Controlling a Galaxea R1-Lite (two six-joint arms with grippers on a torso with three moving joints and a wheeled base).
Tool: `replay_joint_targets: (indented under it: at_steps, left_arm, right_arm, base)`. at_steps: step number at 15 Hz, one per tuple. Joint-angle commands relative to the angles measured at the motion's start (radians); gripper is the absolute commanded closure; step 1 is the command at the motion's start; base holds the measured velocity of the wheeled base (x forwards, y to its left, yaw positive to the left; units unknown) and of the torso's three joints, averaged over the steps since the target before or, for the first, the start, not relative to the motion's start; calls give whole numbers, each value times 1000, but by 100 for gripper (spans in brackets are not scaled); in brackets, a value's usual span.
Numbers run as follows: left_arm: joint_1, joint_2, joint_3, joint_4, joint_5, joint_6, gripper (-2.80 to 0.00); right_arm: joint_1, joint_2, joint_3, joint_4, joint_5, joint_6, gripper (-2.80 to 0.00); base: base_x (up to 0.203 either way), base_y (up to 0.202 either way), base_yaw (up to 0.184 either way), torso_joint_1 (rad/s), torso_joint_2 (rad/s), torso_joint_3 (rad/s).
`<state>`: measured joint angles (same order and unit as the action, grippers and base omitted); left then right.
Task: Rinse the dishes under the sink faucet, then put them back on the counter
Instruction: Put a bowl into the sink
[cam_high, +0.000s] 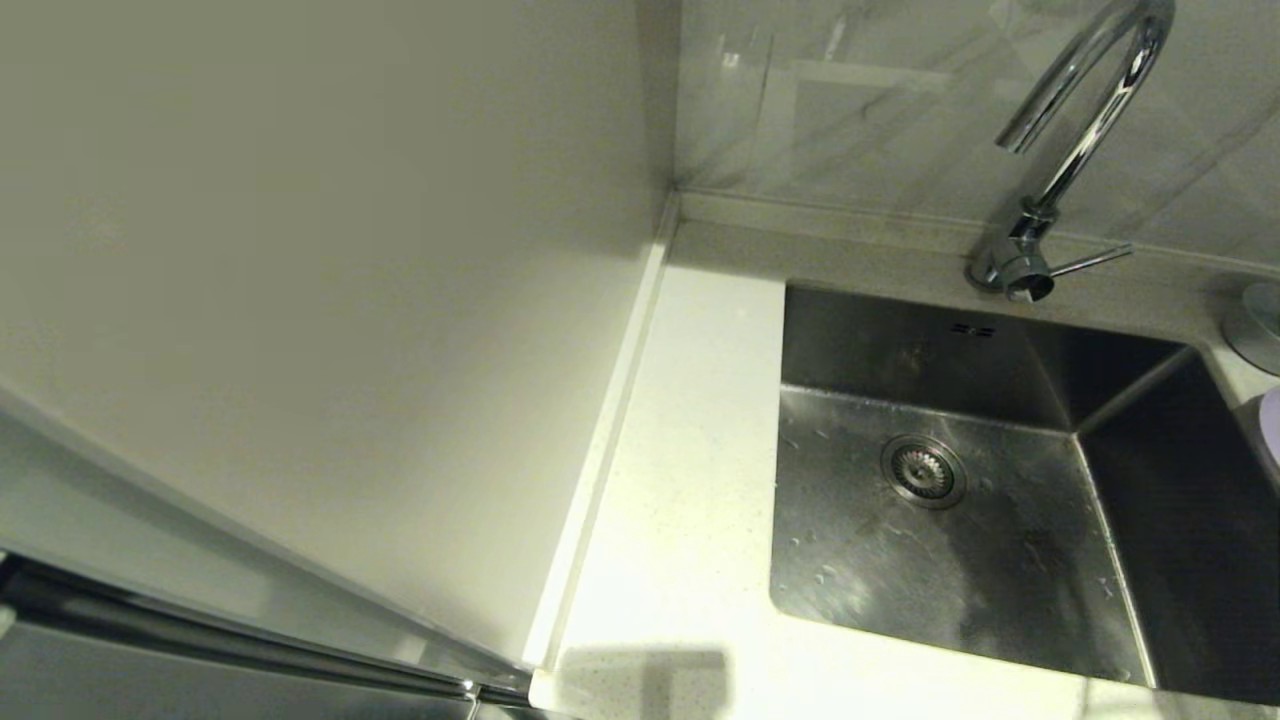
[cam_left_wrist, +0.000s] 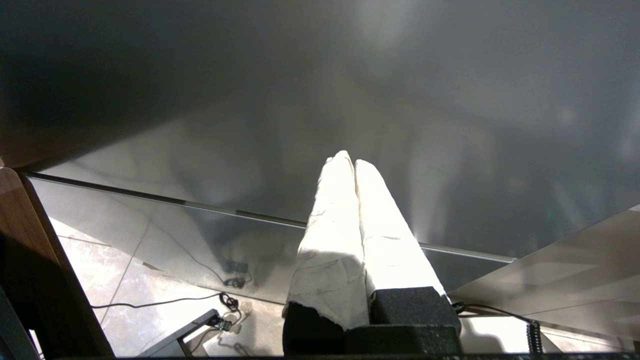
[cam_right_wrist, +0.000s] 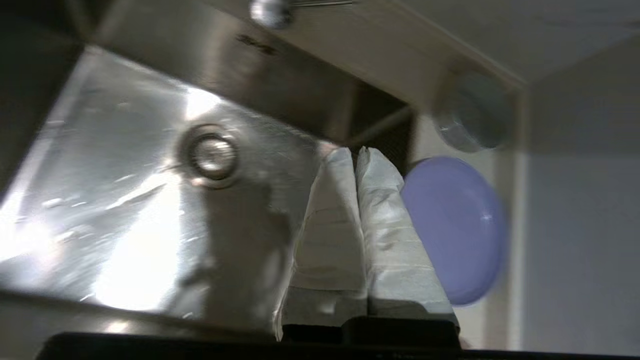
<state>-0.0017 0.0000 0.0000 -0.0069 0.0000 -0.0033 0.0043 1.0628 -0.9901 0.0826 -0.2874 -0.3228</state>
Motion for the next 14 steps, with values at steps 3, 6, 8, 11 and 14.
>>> replay_joint_targets:
  at_steps: [3,6,8,11,14]
  left_arm:
    - [0,0,3,0,0,-1,0]
    - [0,0,3,1,0,-1,0]
    - [0,0,3,-1,0,-1,0]
    - [0,0,3,1,0,-1,0]
    - [0,0,3,-1,0,-1,0]
  right_arm:
    - [5,256,-77,-147,-263,-140,0]
    - [31,322,-165,-31,-300,-163,0]
    - [32,348,-267,181,-299,-166,0]
    - [33,413,-519,524,-267,-131,0]
    - [57,518,-729,816,-126,132,0]
  base:
    - [0,0,0,0,0,0]
    - [0,0,0,0,0,0]
    - [0,0,0,0,0,0]
    - [0,0,0,0,0,0]
    - [0,0,0,0,0,0]
